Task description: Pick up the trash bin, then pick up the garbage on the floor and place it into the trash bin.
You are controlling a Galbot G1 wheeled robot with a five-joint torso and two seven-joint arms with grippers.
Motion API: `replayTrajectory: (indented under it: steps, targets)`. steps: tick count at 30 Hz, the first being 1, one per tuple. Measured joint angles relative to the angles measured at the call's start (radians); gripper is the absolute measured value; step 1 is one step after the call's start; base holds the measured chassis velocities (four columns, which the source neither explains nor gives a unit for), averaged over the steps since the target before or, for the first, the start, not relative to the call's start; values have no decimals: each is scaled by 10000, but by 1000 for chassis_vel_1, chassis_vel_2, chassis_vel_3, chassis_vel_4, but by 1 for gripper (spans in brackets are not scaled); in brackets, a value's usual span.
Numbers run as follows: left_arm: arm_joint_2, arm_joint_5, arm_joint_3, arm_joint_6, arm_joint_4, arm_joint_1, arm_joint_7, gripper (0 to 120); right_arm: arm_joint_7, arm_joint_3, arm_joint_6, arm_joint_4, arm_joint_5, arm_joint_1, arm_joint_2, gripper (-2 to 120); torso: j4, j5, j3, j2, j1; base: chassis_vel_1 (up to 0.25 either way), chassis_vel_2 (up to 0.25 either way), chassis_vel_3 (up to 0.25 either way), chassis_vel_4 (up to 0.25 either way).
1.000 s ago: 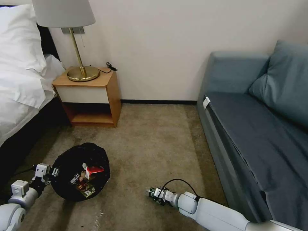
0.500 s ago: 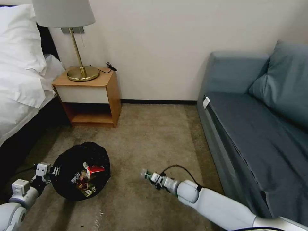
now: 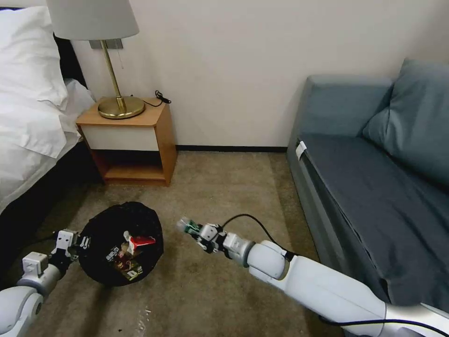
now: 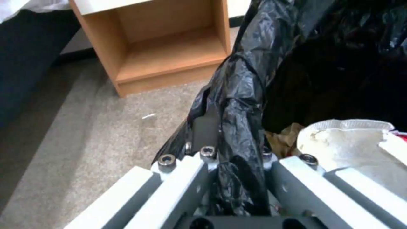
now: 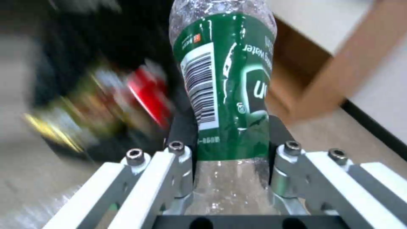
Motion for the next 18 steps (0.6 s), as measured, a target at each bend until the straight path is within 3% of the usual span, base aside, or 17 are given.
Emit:
replayTrajectory:
  steps: [3, 5, 9, 11, 15, 17, 18]
  targets:
    - [-147, 6, -88, 49, -221, 153, -78, 0, 243, -329, -257, 452, 738, 317, 651, 22, 0, 0, 0, 0, 0, 0, 0, 0, 0]
    - [-315, 39, -188, 70, -371, 282, -154, 0, 460, -868, -295, 620, 1407, 653, 1586, 22, 10, 1, -1, 0, 0, 0, 0, 0, 0]
    - [-413, 62, -186, 86, -423, 286, -178, 0, 602, -1223, -211, 463, 1634, 803, 2121, 22, 9, -1, -1, 0, 0, 0, 0, 0, 0]
    - [-515, 66, -183, 86, -477, 301, -189, 0, 700, -1601, 115, -285, 1666, 917, 2724, 22, 2, 0, -1, 0, 0, 0, 0, 0, 0]
    - [-537, 53, -196, 79, -491, 360, -192, 0, 777, -1846, 674, -1139, 1605, 971, 3108, 22, 1, -2, 0, 0, 0, 0, 0, 0, 0]
    - [-543, 31, -278, 31, -493, 441, -183, 0, 787, -2061, 1579, -2476, 1419, 1017, 3586, 22, 4, 0, 0, 0, 0, 0, 0, 0, 0]
    - [-543, 31, -278, 31, -493, 441, -183, 0, 787, -2061, 1579, -2476, 1419, 1017, 3586, 22, 4, 0, 0, 0, 0, 0, 0, 0, 0]
